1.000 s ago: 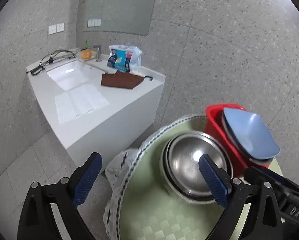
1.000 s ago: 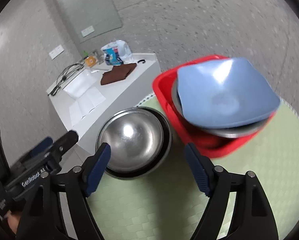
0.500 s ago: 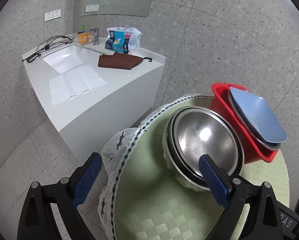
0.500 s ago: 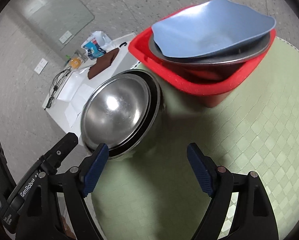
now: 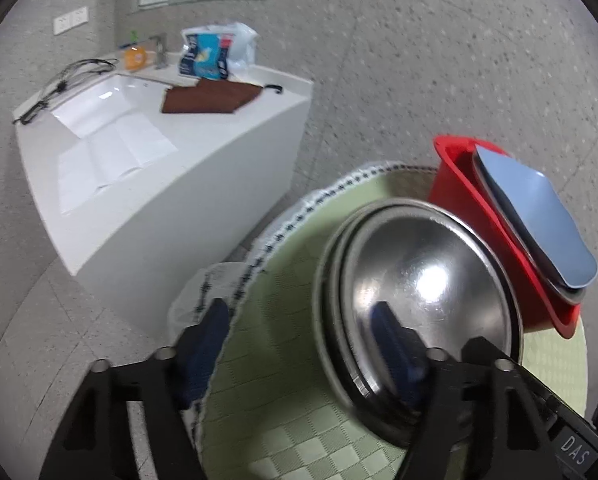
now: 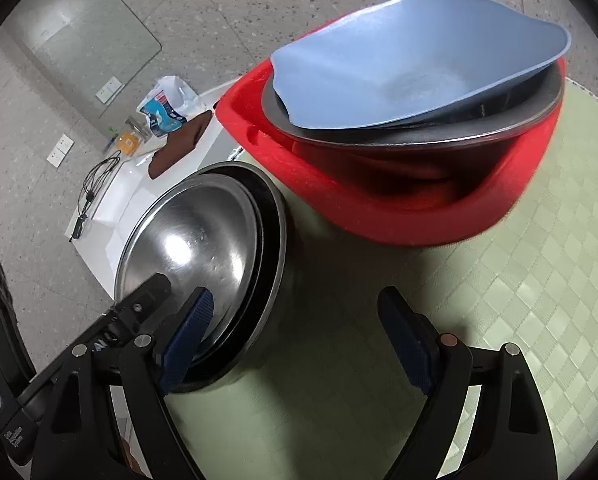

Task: Organize plates and bowls
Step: 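Grasp the stack of steel bowls by the rim with both grippers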

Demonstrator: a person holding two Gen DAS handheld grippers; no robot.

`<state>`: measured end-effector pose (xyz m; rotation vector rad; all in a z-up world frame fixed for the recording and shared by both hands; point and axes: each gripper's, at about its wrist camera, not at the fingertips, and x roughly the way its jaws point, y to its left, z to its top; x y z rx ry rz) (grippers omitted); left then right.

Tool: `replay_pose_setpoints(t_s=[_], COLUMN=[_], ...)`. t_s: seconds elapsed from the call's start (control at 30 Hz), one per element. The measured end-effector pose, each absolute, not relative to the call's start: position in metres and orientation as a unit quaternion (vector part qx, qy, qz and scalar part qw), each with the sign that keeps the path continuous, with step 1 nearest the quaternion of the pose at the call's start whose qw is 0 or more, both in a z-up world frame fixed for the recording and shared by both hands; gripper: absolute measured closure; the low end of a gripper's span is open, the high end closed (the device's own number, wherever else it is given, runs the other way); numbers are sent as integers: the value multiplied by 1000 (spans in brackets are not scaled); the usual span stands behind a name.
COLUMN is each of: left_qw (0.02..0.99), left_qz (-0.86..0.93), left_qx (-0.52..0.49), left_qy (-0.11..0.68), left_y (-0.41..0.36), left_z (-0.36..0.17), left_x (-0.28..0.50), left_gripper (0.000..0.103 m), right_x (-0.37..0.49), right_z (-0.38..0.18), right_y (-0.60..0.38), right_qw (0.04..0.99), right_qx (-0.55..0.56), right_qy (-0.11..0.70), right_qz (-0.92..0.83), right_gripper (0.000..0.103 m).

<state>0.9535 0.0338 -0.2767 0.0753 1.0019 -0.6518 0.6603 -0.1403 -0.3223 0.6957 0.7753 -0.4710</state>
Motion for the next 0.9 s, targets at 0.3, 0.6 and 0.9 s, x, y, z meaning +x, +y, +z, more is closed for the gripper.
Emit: replay_pose_setpoints(t_s=[0.3,0.6,0.9], left_qw=[821,829,851], left_qz=[-343,-334,-321], left_qx=[44,46,20], left_qy=[454,446,414], left_y=[24,35,71], left_z=[-281,-275,-226], left_x=[958,937,896], left_gripper=[72,75,74], right_x=[677,677,655], right_z=[-330,-326,-285], right_y=[-149,-142,-127], right_qw=[848,847,870], right_qx=[349,345,327], right_qy=[361,369,345], right_qz=[-171,-163,-129], right_gripper=[52,55,55])
